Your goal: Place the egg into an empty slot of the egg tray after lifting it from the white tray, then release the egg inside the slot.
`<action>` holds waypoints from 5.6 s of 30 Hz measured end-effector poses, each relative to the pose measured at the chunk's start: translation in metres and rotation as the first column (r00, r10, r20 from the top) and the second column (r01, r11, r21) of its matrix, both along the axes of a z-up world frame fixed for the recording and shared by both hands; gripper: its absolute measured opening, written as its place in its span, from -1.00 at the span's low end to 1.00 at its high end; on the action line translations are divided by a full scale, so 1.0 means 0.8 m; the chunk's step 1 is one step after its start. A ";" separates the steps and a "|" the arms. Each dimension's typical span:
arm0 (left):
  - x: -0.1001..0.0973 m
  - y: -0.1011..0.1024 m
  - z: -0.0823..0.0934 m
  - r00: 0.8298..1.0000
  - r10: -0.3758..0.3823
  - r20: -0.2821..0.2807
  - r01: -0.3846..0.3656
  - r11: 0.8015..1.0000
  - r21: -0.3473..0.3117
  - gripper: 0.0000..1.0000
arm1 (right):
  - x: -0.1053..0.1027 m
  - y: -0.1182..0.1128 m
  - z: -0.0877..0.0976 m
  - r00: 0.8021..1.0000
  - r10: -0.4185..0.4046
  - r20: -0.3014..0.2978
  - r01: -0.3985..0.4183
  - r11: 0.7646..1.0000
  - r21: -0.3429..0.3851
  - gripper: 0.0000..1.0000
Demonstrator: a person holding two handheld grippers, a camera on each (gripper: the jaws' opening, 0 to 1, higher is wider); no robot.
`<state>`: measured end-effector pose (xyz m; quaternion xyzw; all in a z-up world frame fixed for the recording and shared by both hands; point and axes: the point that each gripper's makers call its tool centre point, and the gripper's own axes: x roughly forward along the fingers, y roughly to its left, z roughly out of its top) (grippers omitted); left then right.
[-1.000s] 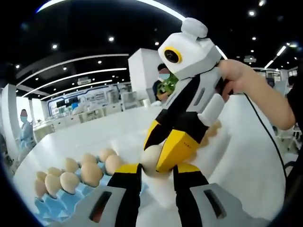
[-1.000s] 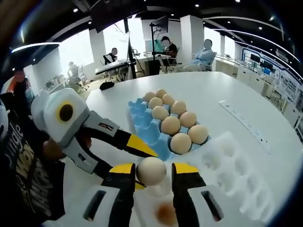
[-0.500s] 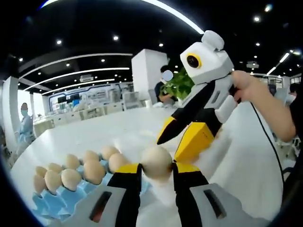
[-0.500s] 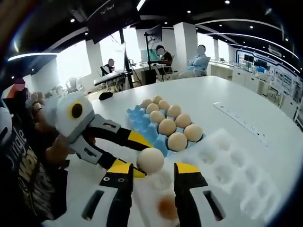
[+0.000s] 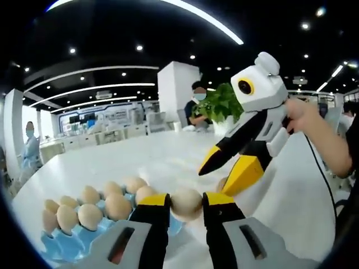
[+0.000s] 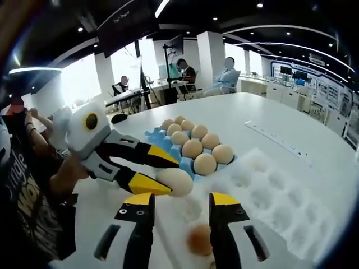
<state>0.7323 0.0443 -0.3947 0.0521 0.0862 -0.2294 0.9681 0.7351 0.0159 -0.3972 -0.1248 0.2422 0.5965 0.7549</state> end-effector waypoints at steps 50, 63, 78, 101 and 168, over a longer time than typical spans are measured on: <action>-0.004 0.004 -0.003 1.000 -0.005 -0.025 0.005 1.000 -0.004 -0.54 | 0.000 0.041 -0.020 0.589 0.642 0.491 -0.484 0.767 -0.422 -0.39; -0.004 0.006 -0.004 0.999 -0.012 -0.038 0.012 1.000 -0.015 -0.54 | -0.005 0.046 -0.028 0.420 0.788 0.451 -0.608 0.613 -0.505 -0.46; -0.005 0.007 -0.005 0.999 -0.016 -0.051 0.016 1.000 -0.004 -0.51 | -0.016 0.048 -0.031 0.436 0.825 0.360 -0.639 0.565 -0.522 -0.47; -0.005 0.003 -0.019 0.992 -0.054 -0.113 0.074 0.982 0.175 -0.48 | -0.030 0.040 -0.035 0.267 0.917 0.297 -0.600 0.399 -0.693 -0.45; -0.004 0.010 -0.016 0.995 -0.032 -0.098 0.035 0.999 0.038 -0.49 | -0.009 -0.033 -0.020 0.966 -0.085 0.246 0.078 0.996 0.037 -0.20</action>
